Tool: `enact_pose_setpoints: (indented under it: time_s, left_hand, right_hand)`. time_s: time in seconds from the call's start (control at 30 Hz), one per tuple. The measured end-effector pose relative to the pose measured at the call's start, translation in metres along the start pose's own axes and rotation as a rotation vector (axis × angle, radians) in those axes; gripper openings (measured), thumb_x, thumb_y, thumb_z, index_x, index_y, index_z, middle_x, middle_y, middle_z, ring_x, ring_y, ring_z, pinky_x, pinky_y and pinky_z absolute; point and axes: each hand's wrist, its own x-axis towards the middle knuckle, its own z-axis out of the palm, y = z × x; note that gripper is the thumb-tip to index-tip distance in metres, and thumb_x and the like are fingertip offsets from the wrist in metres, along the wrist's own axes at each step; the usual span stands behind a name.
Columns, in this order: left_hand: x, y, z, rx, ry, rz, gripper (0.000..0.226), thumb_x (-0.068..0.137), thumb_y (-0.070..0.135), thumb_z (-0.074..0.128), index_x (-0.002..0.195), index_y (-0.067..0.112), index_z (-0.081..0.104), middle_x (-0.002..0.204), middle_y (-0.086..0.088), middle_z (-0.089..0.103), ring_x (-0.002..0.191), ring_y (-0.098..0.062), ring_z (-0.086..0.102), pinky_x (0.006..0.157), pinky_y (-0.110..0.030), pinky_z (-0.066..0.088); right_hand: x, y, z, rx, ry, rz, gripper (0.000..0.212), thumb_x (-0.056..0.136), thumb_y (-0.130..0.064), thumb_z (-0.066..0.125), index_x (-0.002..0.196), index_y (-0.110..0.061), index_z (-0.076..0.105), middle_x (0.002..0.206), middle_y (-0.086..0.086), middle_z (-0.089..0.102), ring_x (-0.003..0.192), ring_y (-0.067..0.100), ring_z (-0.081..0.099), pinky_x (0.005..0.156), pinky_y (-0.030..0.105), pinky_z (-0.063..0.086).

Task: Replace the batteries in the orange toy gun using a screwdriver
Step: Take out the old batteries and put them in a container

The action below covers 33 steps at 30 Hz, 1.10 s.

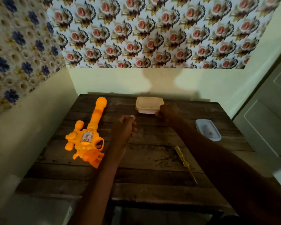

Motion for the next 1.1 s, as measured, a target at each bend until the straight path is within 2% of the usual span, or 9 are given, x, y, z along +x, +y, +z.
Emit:
enact_pose_setpoints:
  time_s: [0.13, 0.23, 0.33, 0.43, 0.53, 0.7, 0.8, 0.93, 1.1]
  left_hand:
    - [-0.003, -0.004, -0.001, -0.013, -0.003, 0.012, 0.015, 0.097, 0.019, 0.05, 0.085, 0.019, 0.059, 0.073, -0.002, 0.059, 0.059, -0.013, 0.054, 0.039, -0.018, 0.038]
    - [-0.01, -0.007, 0.002, -0.001, -0.019, 0.013, 0.015, 0.098, 0.019, 0.049, 0.089, 0.015, 0.061, 0.073, -0.003, 0.059, 0.061, -0.014, 0.054, 0.048, -0.023, 0.04]
    - [-0.023, -0.007, 0.01, 0.003, -0.036, 0.023, 0.015, 0.098, 0.02, 0.05, 0.088, 0.019, 0.061, 0.077, -0.002, 0.061, 0.066, -0.014, 0.057, 0.055, -0.025, 0.044]
    - [-0.039, -0.007, 0.019, 0.0, -0.084, 0.04, 0.015, 0.098, 0.021, 0.048, 0.09, 0.02, 0.061, 0.08, -0.002, 0.063, 0.069, -0.015, 0.059, 0.057, -0.026, 0.045]
    - [-0.051, -0.005, 0.028, 0.042, -0.141, 0.025, 0.019, 0.1, 0.018, 0.043, 0.097, 0.017, 0.062, 0.082, -0.001, 0.063, 0.068, -0.014, 0.059, 0.056, -0.024, 0.045]
    - [-0.064, -0.002, 0.032, 0.027, -0.172, 0.021, 0.019, 0.1, 0.017, 0.045, 0.105, 0.011, 0.062, 0.082, -0.002, 0.064, 0.069, -0.013, 0.06, 0.057, -0.024, 0.046]
    - [-0.075, 0.001, 0.034, -0.008, -0.166, 0.007, 0.022, 0.099, 0.02, 0.045, 0.111, 0.01, 0.061, 0.085, -0.003, 0.065, 0.07, -0.013, 0.062, 0.057, -0.022, 0.049]
    - [-0.089, 0.004, 0.034, -0.183, -0.227, -0.181, 0.037, 0.099, 0.042, 0.041, 0.12, 0.016, 0.058, 0.098, -0.005, 0.067, 0.075, -0.014, 0.065, 0.047, -0.02, 0.049]
    - [-0.096, -0.009, 0.013, -0.518, -0.26, -0.299, 0.051, 0.096, 0.052, 0.04, 0.126, 0.017, 0.06, 0.106, -0.008, 0.071, 0.092, -0.021, 0.068, 0.071, -0.034, 0.053]
  right_hand:
    - [0.009, 0.009, -0.011, -0.194, 0.014, -0.129, 0.019, 0.095, -0.014, 0.044, 0.088, -0.003, 0.058, 0.055, 0.005, 0.056, 0.045, 0.014, 0.054, 0.044, 0.023, 0.044]
    - [-0.015, 0.011, -0.043, -0.587, 0.278, -0.419, 0.032, 0.088, -0.029, 0.049, 0.067, -0.012, 0.065, 0.063, 0.003, 0.061, 0.062, 0.019, 0.059, 0.063, 0.031, 0.048]
    - [-0.041, 0.024, -0.09, -1.041, 0.432, -0.437, 0.039, 0.079, -0.044, 0.058, 0.103, -0.015, 0.063, 0.114, 0.015, 0.06, 0.112, 0.038, 0.053, 0.09, 0.046, 0.044]
    - [-0.044, 0.043, -0.135, -1.195, 0.215, -0.204, 0.075, 0.064, -0.056, 0.069, 0.124, -0.016, 0.046, 0.143, 0.025, 0.035, 0.132, 0.046, 0.031, 0.108, 0.055, 0.029]
    - [-0.051, 0.047, -0.15, -1.034, 0.243, -0.139, 0.088, 0.063, -0.04, 0.083, 0.13, -0.002, 0.041, 0.13, 0.022, 0.051, 0.118, 0.039, 0.049, 0.092, 0.042, 0.044]
    - [-0.062, 0.046, -0.144, -0.743, 0.155, -0.228, 0.101, 0.042, -0.059, 0.074, 0.128, -0.015, 0.045, 0.122, 0.012, 0.057, 0.107, 0.031, 0.058, 0.084, 0.047, 0.054]
    - [-0.113, 0.029, -0.109, -0.649, 0.039, -0.293, 0.084, 0.054, -0.045, 0.085, 0.125, -0.02, 0.048, 0.115, 0.006, 0.056, 0.098, 0.021, 0.059, 0.079, 0.042, 0.056]
    - [-0.164, 0.023, -0.069, -0.612, -0.131, -0.349, 0.081, 0.053, -0.058, 0.081, 0.121, -0.026, 0.052, 0.109, -0.004, 0.06, 0.087, 0.009, 0.06, 0.068, 0.029, 0.054]
    - [-0.195, 0.027, -0.039, -0.775, -0.189, -0.443, 0.059, 0.068, -0.071, 0.066, 0.113, -0.034, 0.053, 0.096, -0.011, 0.055, 0.073, -0.002, 0.052, 0.059, 0.017, 0.041]
